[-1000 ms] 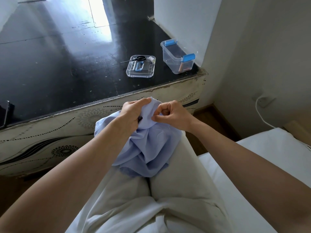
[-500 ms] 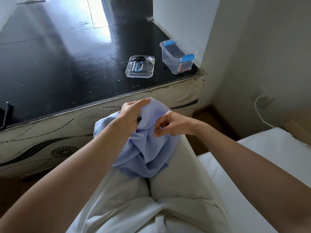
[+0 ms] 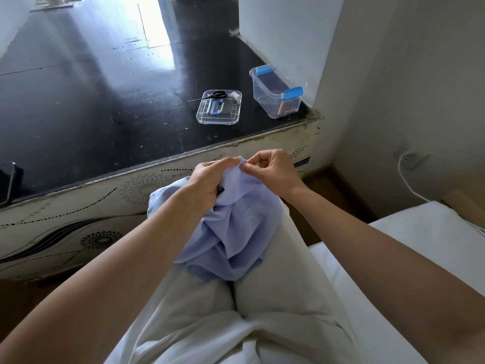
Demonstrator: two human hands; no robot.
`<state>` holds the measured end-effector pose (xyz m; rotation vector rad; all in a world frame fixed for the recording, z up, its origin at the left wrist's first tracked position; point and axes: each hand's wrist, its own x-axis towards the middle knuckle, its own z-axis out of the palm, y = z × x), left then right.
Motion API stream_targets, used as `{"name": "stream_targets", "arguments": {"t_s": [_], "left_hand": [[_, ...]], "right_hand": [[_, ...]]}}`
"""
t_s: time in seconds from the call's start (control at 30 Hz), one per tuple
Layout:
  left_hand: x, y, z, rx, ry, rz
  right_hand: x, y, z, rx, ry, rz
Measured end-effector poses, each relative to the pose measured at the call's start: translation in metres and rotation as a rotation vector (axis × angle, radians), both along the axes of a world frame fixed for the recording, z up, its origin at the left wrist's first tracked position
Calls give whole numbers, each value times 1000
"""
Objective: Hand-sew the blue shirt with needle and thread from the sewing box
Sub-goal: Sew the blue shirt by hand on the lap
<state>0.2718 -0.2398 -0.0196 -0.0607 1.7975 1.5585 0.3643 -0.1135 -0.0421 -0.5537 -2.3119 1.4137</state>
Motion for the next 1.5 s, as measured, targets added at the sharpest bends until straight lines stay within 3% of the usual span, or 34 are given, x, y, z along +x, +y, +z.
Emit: {"name": "stream_targets", "arguments": {"t_s": [0.17, 0.37, 0.43, 0.5, 0.57, 0.7, 1.0, 1.27, 1.5], "left_hand": [[4, -2, 2, 28, 2, -17], [7, -2, 1, 63, 68, -28], [8, -3, 1, 51, 108, -46], [9, -5, 1, 20, 191, -101], [11, -8, 0, 19, 278, -192], [15, -10, 0, 56, 438, -361], [7, -17, -8, -49, 853, -430], [2, -23, -15, -100, 906, -463], [-9, -33, -19, -186, 903, -477]], "right_hand": [[4, 0, -1, -11, 2, 66], [15, 6, 3, -61, -131, 329], [18, 9, 3, -51, -43, 247], [19, 13, 3, -101, 105, 87], [17, 16, 6, -123, 158, 93], [13, 12, 11, -53, -9, 285], [12, 12, 1, -10, -102, 244], [16, 12, -3, -25, -148, 244], [21, 11, 0, 25, -75, 194]]}}
